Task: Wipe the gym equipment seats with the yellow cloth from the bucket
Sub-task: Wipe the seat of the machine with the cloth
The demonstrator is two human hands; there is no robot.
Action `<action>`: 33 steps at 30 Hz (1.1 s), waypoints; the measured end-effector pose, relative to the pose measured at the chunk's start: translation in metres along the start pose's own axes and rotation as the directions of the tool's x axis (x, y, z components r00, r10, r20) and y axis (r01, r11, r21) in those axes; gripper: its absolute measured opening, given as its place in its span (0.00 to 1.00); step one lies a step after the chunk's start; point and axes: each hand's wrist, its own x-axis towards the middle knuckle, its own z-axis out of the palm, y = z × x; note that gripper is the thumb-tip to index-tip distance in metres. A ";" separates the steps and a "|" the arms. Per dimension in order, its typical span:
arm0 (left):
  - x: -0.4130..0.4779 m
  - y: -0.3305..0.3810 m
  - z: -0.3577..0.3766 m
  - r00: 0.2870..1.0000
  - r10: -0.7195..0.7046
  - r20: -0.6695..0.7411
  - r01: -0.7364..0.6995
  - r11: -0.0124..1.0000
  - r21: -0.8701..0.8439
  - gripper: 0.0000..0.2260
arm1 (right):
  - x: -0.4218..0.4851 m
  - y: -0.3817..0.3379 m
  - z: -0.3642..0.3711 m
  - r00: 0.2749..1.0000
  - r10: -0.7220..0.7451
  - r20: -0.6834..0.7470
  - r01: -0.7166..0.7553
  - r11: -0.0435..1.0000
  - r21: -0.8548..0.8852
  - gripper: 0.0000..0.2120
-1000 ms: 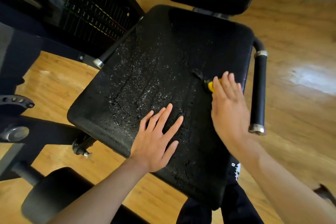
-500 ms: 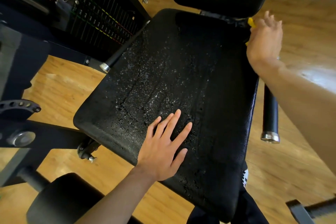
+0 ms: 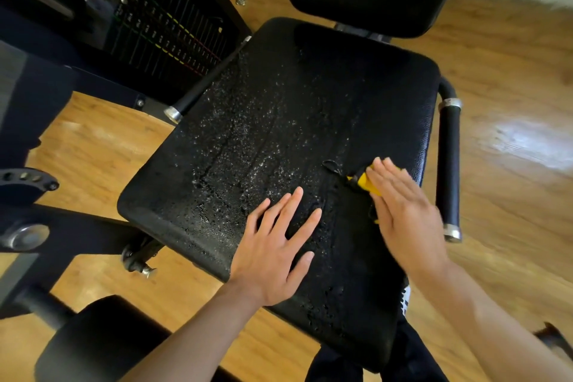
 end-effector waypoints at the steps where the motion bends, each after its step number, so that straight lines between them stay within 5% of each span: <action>1: 0.000 0.000 0.000 1.000 0.001 -0.004 -0.001 1.000 -0.002 0.28 | 0.013 0.009 0.000 1.000 -0.012 -0.005 0.012 1.000 -0.005 0.21; 12: 0.000 -0.001 0.004 1.000 -0.001 -0.002 0.001 1.000 0.017 0.29 | 0.203 0.081 0.002 0.937 0.312 -0.159 -0.332 0.935 -0.123 0.22; 22: -0.001 -0.001 0.004 1.000 -0.002 -0.010 0.002 1.000 -0.031 0.29 | 0.025 -0.007 0.010 0.996 0.092 -0.016 -0.093 0.993 -0.069 0.23; 28: 0.001 -0.001 0.001 1.000 0.000 -0.012 -0.001 0.999 -0.046 0.29 | 0.138 0.032 0.013 0.983 0.167 -0.080 -0.179 0.967 -0.182 0.28; 33: 0.000 -0.003 0.001 1.000 0.012 0.000 -0.012 0.999 -0.046 0.29 | 0.220 0.032 0.015 0.928 0.341 -0.149 -0.364 0.917 -0.163 0.18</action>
